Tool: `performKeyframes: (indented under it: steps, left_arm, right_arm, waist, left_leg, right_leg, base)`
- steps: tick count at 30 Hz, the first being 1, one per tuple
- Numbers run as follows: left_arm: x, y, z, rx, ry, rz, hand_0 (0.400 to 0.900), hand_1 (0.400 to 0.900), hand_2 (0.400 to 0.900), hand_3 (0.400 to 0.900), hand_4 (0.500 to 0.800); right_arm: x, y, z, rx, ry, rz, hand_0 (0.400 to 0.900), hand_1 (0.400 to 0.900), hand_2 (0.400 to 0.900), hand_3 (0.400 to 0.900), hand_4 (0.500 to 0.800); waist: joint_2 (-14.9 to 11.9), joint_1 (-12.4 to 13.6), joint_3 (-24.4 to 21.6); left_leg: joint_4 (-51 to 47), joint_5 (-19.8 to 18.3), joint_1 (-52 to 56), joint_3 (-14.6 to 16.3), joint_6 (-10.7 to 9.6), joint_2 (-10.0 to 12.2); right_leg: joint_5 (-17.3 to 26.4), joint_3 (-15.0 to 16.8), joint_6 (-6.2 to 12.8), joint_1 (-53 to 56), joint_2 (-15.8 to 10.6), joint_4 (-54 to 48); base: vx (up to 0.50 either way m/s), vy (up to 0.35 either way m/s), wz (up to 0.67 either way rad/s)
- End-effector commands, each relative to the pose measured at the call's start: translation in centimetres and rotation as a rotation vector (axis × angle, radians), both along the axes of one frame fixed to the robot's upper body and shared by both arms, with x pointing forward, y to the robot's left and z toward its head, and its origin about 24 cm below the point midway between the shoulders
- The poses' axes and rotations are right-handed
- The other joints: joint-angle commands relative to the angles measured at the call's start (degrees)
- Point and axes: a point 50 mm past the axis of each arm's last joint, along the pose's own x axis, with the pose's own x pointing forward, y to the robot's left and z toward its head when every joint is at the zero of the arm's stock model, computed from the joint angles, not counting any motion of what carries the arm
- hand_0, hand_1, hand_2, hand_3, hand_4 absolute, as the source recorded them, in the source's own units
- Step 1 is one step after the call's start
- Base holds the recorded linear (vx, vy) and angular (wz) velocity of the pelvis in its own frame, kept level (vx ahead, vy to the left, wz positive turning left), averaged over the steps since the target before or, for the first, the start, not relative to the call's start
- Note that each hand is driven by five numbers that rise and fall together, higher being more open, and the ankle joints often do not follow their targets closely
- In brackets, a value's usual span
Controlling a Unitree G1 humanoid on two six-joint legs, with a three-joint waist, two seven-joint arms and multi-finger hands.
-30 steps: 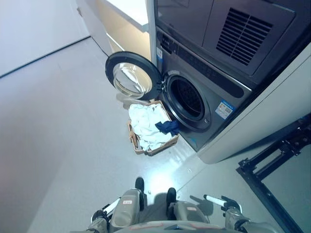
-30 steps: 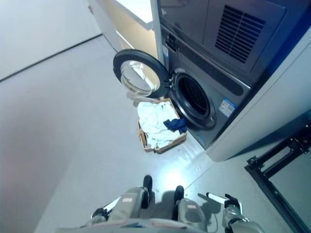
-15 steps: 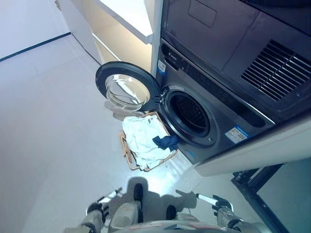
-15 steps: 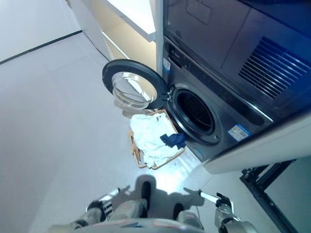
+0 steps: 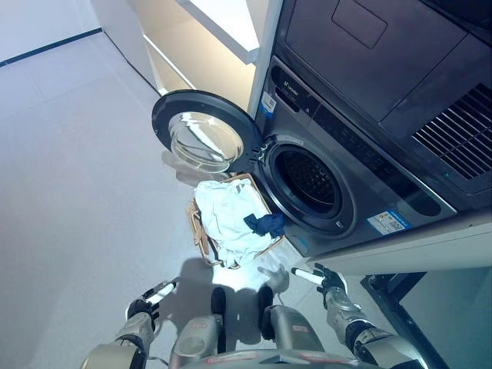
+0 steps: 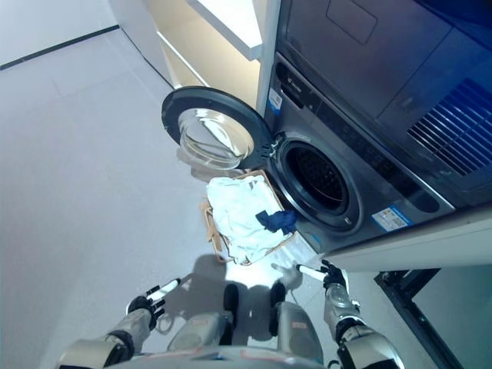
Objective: Put the clothes in the basket into the washing machine.
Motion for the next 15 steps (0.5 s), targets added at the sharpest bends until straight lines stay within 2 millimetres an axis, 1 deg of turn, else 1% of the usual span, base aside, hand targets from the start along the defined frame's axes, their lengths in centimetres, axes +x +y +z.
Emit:
performKeyframes:
  steps: [1, 2, 4, 6, 9, 12, 13, 14, 15]
  left_arm:
    - [0.5, 0.0, 0.2, 0.015, -0.023, 0.017, 0.900, 0.900, 0.900, 0.900, 0.800]
    - [0.6, -0.2, 0.2, 0.010, -0.032, 0.022, 0.900, 0.900, 0.900, 0.900, 0.800]
    - [0.3, -0.8, -0.1, -0.007, -0.022, 0.033, 0.900, 0.900, 0.900, 0.900, 0.800]
    - [0.0, -1.5, -0.4, -0.028, -0.013, 0.036, 0.900, 0.900, 0.900, 0.900, 0.800]
    - [0.3, -2.6, -0.5, -0.052, -0.027, 0.044, 0.900, 0.900, 0.900, 0.900, 0.800]
    - [0.9, -3.5, -0.5, -0.061, -0.049, 0.022, 0.900, 0.900, 0.900, 0.900, 0.800]
    - [1.1, -3.7, -0.4, -0.064, -0.060, 0.021, 0.900, 0.900, 0.900, 0.900, 0.800]
    - [1.6, -3.9, -0.3, -0.062, -0.074, 0.010, 0.900, 0.900, 0.900, 0.900, 0.800]
    - [2.0, -4.2, -0.2, -0.067, -0.085, -0.011, 0.900, 0.900, 0.900, 0.900, 0.800]
  right_arm:
    - [2.6, -0.8, 2.0, -0.083, -0.122, 0.055, 0.900, 0.900, 0.900, 0.900, 0.800]
    - [3.0, -0.6, 2.3, -0.100, -0.131, 0.093, 0.900, 0.900, 0.900, 0.900, 0.800]
    - [3.9, -0.5, 2.9, -0.143, -0.149, 0.153, 0.900, 0.900, 0.900, 0.900, 0.800]
    - [4.7, -0.7, 3.6, -0.194, -0.174, 0.200, 0.900, 0.900, 0.900, 0.900, 0.800]
    - [6.2, -0.9, 4.8, -0.273, -0.213, 0.249, 0.900, 0.900, 0.900, 0.900, 0.800]
    - [9.0, -0.6, 7.6, -0.389, -0.313, 0.374, 0.900, 0.900, 0.900, 0.900, 0.800]
    - [9.4, -0.9, 8.2, -0.411, -0.332, 0.383, 0.900, 0.900, 0.900, 0.900, 0.800]
    - [10.1, -1.1, 9.0, -0.443, -0.360, 0.401, 0.900, 0.900, 0.900, 0.900, 0.800]
    - [10.7, -1.4, 9.8, -0.465, -0.379, 0.415, 0.900, 0.900, 0.900, 0.900, 0.800]
  waist:
    - [0.5, -0.9, 2.1]
    - [0.7, -0.7, 2.2]
    - [1.3, -0.6, 2.2]
    - [1.8, -0.9, 2.6]
    - [2.8, -1.2, 3.4]
    - [3.8, -1.4, 4.3]
    - [4.1, -1.6, 4.6]
    - [4.4, -1.8, 5.0]
    - [4.7, -2.1, 5.6]
  left_leg:
    - [2.7, -6.3, -0.5, -3.3, -4.7, -0.8]
    - [2.3, -6.0, -0.7, -3.5, -5.0, -0.7]
    - [1.2, -5.4, -1.1, -3.8, -5.6, 0.0]
    - [1.0, -4.8, -1.7, -4.6, -6.4, 0.7]
    - [0.7, -4.0, -2.7, -5.8, -7.3, 1.5]
    - [1.2, -3.9, -3.5, -6.2, -7.9, 2.0]
    - [1.5, -3.9, -3.7, -5.8, -8.0, 1.9]
    - [2.0, -3.6, -4.4, -4.1, -8.0, 2.0]
    - [2.3, -3.3, -5.3, -1.8, -8.2, 2.3]
  right_leg:
    - [5.4, 3.0, 0.24, 0.3, 1.2, -0.5]
    - [5.7, 2.6, -0.07, 0.0, 1.2, -0.1]
    - [5.4, 1.2, -0.64, -0.7, 1.2, 0.7]
    - [4.4, 0.2, -1.16, -1.4, 1.6, 1.8]
    - [2.5, -1.7, -1.90, -2.6, 1.8, 4.0]
    - [0.8, -3.4, -2.41, -3.7, 1.8, 6.5]
    - [0.5, -3.9, -2.44, -3.9, 1.6, 7.1]
    - [0.2, -4.8, -2.53, -4.0, 1.1, 7.7]
    - [-0.2, -5.6, -2.65, -4.4, 0.6, 8.3]
  base:
    - [0.09, -0.234, 0.30]
    - [0.06, -0.242, 0.23]
    - [0.08, -0.281, 0.22]
    - [0.09, -0.305, 0.34]
    - [0.07, -0.255, 0.41]
    - [0.08, -0.200, 0.39]
    - [0.06, -0.155, 0.62]
    - [0.01, -0.119, 0.77]
    - [-0.02, -0.104, 0.78]
